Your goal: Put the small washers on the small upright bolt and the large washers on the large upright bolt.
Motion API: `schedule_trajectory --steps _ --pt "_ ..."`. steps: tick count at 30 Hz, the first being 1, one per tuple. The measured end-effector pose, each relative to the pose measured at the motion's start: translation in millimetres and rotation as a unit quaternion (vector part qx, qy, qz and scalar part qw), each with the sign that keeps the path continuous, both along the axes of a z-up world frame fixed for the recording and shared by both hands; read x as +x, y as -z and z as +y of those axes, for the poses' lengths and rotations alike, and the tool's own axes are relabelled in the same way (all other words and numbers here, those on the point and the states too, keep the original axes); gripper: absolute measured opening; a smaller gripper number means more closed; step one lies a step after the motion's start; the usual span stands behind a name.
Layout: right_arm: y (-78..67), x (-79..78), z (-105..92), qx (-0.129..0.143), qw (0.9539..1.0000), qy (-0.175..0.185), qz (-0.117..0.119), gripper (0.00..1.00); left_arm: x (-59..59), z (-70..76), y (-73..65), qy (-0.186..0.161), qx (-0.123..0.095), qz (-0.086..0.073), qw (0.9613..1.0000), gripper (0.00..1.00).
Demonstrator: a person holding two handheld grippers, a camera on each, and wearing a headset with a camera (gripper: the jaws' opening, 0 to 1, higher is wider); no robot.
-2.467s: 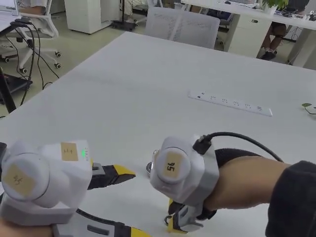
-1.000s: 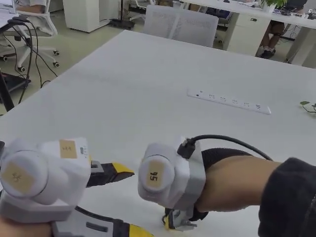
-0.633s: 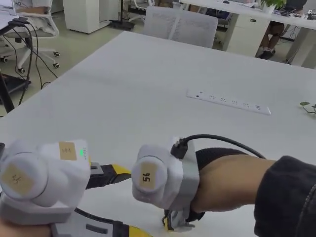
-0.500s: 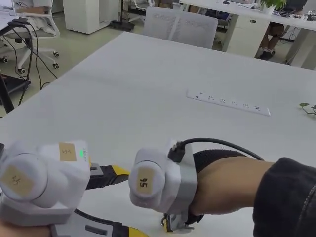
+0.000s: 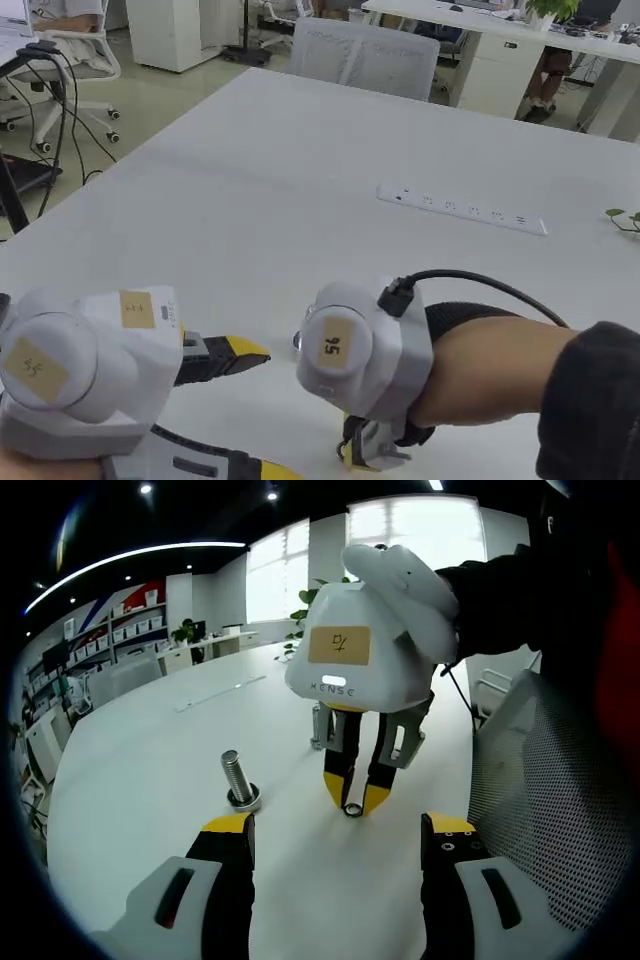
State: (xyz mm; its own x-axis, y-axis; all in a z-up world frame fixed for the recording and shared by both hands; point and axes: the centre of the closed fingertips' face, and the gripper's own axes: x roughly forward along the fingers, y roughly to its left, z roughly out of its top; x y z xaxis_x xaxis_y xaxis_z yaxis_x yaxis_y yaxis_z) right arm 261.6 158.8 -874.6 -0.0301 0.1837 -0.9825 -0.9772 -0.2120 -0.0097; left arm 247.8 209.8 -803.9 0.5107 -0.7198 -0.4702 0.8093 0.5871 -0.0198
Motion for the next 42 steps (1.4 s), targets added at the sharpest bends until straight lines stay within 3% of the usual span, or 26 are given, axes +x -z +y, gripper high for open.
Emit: schedule_trajectory --steps 15,29,42 --pt "-1.1 15.0 -42.8 -0.007 0.9984 0.056 0.003 0.14 -0.9 -2.0 0.6 0.002 0.001 0.002 1.0 0.67" --pt "-9.6 33.3 -74.6 -0.002 0.994 0.109 -0.006 0.14 -1.6 -2.0 1.5 0.005 0.002 0.003 1.0 0.67" --pt "-40.3 50.3 -96.6 0.014 0.9896 0.141 -0.023 0.14 -2.2 -2.6 2.2 0.006 0.001 0.004 1.0 0.67"
